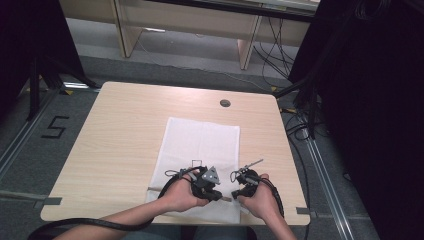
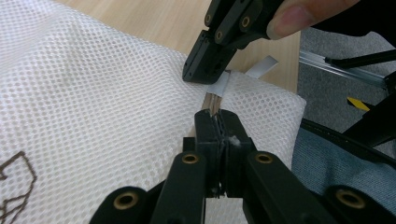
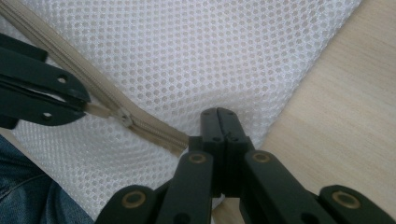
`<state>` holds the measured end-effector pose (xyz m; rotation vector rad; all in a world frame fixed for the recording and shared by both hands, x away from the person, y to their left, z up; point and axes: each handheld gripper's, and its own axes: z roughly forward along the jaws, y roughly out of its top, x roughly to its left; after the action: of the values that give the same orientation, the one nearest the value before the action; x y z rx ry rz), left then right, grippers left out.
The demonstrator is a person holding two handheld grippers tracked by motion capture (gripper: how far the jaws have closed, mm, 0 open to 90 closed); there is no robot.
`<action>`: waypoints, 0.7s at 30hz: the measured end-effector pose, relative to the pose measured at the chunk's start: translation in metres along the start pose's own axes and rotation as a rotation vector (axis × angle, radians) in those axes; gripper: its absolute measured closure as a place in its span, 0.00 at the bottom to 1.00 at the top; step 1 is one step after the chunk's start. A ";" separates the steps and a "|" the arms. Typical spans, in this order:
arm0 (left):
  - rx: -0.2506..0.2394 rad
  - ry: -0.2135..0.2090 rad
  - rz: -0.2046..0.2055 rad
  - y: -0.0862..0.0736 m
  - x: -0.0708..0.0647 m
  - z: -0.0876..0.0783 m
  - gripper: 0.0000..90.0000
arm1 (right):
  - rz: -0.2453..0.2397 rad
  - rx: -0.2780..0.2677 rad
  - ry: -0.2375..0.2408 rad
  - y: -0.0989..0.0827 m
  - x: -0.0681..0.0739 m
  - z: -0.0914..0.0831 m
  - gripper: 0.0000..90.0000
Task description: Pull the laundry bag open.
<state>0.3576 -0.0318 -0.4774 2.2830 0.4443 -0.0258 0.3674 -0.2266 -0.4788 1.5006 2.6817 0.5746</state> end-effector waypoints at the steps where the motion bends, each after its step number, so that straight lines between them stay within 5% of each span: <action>1: -0.001 -0.002 0.006 0.000 0.001 -0.001 0.97 | 0.000 0.000 0.000 0.000 0.000 0.000 1.00; 21: -0.013 0.003 -0.002 -0.005 0.002 -0.015 0.97 | -0.019 -0.008 0.006 0.000 -0.001 0.000 1.00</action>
<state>0.3560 -0.0166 -0.4711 2.2703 0.4464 -0.0208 0.3677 -0.2271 -0.4793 1.4719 2.6915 0.5899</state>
